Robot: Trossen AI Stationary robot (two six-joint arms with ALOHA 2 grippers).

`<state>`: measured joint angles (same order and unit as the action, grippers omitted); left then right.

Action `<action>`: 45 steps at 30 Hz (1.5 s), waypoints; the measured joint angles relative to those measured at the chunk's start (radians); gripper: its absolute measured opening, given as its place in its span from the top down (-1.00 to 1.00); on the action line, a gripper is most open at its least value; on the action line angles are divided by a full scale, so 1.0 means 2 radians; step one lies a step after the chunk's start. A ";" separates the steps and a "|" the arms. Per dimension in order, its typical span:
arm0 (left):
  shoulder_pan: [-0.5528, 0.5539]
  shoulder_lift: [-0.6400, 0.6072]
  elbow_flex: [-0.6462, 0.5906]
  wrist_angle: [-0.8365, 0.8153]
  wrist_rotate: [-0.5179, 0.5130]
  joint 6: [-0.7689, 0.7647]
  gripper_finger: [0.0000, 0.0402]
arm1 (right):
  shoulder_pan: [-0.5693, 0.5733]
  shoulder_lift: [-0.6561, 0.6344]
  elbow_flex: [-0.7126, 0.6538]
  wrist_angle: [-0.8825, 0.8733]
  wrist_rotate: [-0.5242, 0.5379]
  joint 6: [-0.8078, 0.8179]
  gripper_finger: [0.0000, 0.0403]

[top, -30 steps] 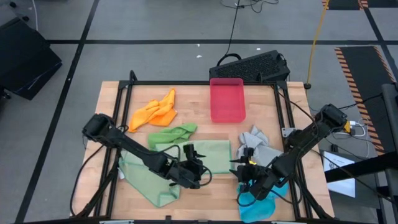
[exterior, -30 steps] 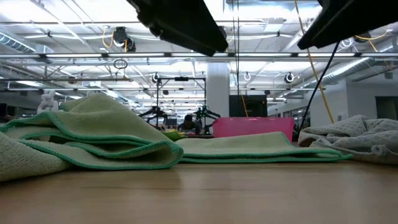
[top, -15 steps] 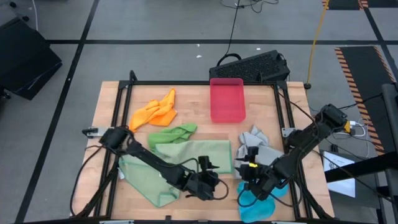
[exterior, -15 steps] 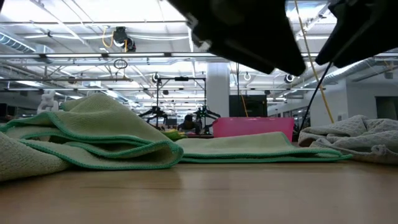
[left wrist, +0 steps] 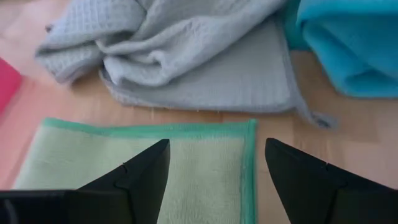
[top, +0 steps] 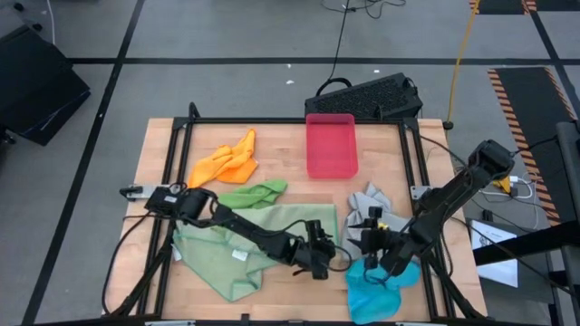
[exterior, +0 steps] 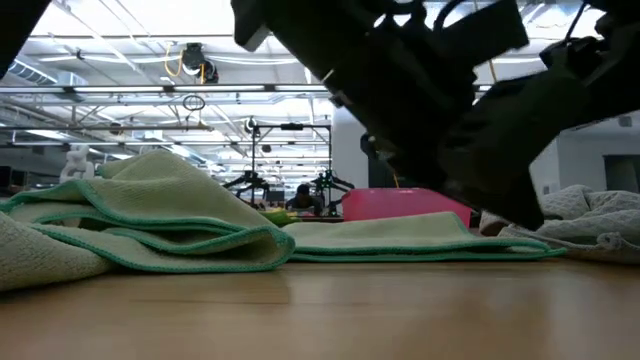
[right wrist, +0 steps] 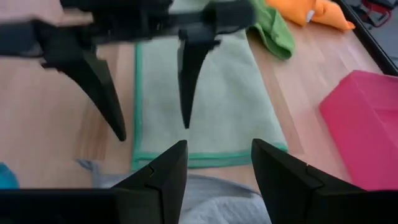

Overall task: Fold microfiber towels
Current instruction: Fold the right light green microfiber cloth

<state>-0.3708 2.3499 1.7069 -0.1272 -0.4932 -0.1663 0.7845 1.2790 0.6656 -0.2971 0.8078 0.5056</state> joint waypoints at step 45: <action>-0.008 -0.076 -0.008 -0.053 0.089 0.074 0.96 | -0.040 0.047 -0.128 0.368 -0.085 -0.223 -0.46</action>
<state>-0.3859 2.1985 1.6905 -0.2334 -0.3157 -0.0186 0.7035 1.3737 0.4099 0.4387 0.6377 0.0595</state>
